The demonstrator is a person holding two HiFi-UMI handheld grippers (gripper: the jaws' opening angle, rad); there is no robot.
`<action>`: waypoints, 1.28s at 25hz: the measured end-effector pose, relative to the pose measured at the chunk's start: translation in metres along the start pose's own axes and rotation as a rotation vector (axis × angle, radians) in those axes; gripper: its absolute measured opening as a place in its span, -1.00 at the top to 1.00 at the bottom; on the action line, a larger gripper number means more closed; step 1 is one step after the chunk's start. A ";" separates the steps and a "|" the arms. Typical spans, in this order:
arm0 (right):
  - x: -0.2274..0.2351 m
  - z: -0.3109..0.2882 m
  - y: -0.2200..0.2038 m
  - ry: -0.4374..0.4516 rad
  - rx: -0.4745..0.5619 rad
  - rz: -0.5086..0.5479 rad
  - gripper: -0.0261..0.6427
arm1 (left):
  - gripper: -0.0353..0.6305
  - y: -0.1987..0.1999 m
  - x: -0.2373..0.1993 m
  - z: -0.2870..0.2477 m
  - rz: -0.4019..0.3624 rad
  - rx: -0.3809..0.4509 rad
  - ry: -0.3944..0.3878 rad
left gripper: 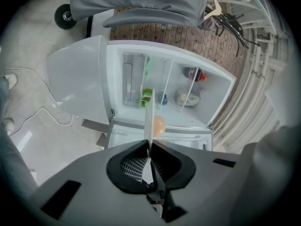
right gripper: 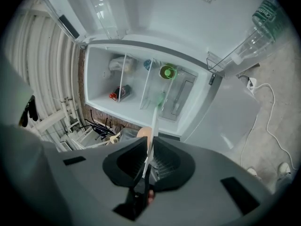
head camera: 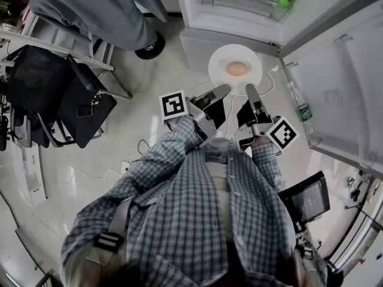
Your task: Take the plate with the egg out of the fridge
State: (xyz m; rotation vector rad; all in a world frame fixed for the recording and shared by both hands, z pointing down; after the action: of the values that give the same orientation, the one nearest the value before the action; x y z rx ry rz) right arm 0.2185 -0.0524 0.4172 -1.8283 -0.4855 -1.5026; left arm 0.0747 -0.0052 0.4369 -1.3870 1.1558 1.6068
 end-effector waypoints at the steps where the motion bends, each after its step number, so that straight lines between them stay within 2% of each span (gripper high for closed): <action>1: 0.001 0.004 0.001 0.006 -0.001 0.006 0.78 | 0.81 -0.005 -0.001 0.001 0.000 0.002 0.000; 15: 0.004 0.033 0.000 0.033 -0.025 0.003 0.78 | 0.81 -0.033 -0.005 0.019 -0.017 0.038 -0.005; 32: 0.004 0.036 0.005 0.032 -0.034 0.026 0.78 | 0.81 -0.039 -0.007 0.017 -0.007 0.051 -0.024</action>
State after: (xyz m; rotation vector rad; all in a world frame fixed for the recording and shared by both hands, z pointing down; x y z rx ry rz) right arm 0.2476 -0.0304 0.4168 -1.8274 -0.4211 -1.5287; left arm 0.1062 0.0247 0.4368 -1.3342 1.1682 1.5740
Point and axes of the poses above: the fingertips, and each gripper's own axes: z backward along the fingers, x to its right, y out of its top, the point moved 6 cm from there along z, backward along the fingers, and after that the axes turned 10 degrees about x, right-handed, at the moved point
